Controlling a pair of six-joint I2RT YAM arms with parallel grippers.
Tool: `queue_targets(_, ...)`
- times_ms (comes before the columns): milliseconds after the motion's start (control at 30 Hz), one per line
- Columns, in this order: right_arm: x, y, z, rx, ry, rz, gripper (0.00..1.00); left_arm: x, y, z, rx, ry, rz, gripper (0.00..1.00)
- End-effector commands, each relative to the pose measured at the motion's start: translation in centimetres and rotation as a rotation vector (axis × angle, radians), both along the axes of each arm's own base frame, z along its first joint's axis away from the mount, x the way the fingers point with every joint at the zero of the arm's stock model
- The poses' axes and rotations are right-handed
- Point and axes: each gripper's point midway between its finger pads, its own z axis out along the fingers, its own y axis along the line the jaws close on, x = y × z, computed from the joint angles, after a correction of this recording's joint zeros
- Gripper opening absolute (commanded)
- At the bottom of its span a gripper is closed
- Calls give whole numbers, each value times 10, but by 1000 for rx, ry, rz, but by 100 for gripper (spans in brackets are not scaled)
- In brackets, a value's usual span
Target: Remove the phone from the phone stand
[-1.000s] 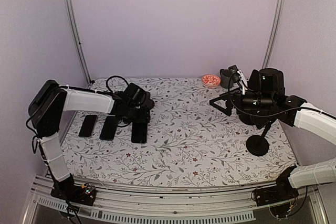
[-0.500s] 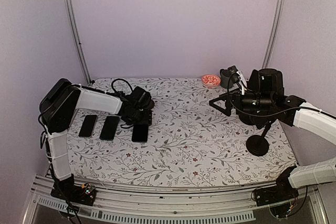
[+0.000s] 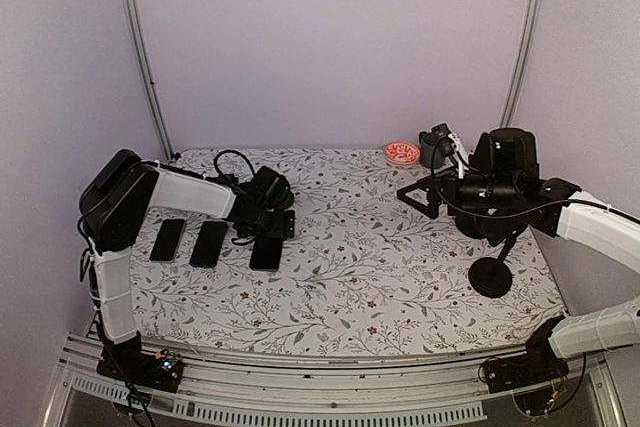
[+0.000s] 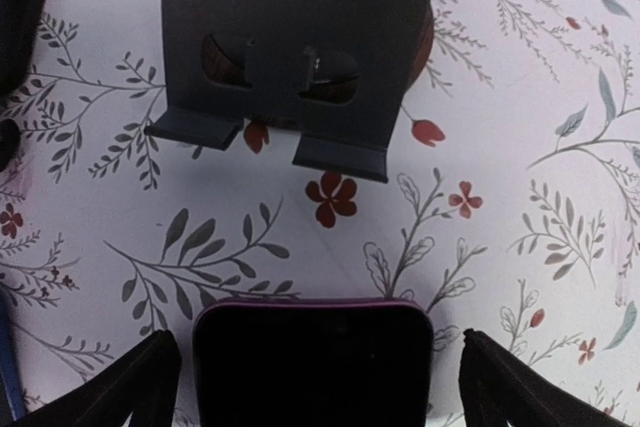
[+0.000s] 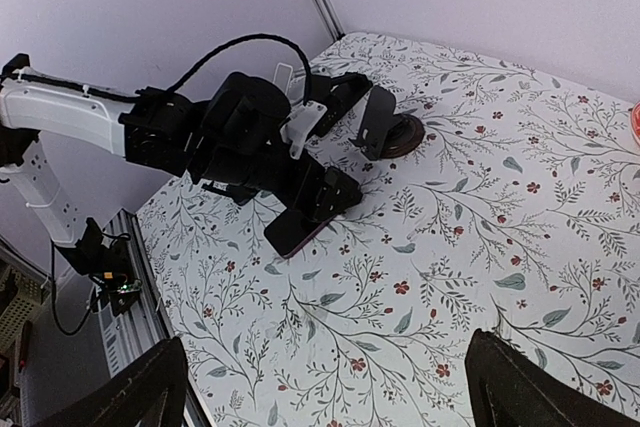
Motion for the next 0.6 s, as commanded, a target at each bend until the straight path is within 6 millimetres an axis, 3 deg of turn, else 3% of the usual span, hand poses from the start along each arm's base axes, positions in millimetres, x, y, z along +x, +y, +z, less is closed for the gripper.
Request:
queue_targets(0,7,-3,21,10,-37,-28,99,-9,-2,-3,2,20,-33,99)
queue_targets(133,8,-9,30,1,-56,-59,99,-8,-7,11,-24,-12,-57,99)
queue_targets(167,8,-10,32,-2,-60,-67,99,-7,-8,27,-46,-42,-62,99)
queue_targets(400,13,-23,46,-19,-81,-124,99,-7,-22,79,-138,-135,-135,99)
queue_targets(567,24,-51,54,-50,-76,-214,99,-8,-40,130,-225,-204,-229,99)
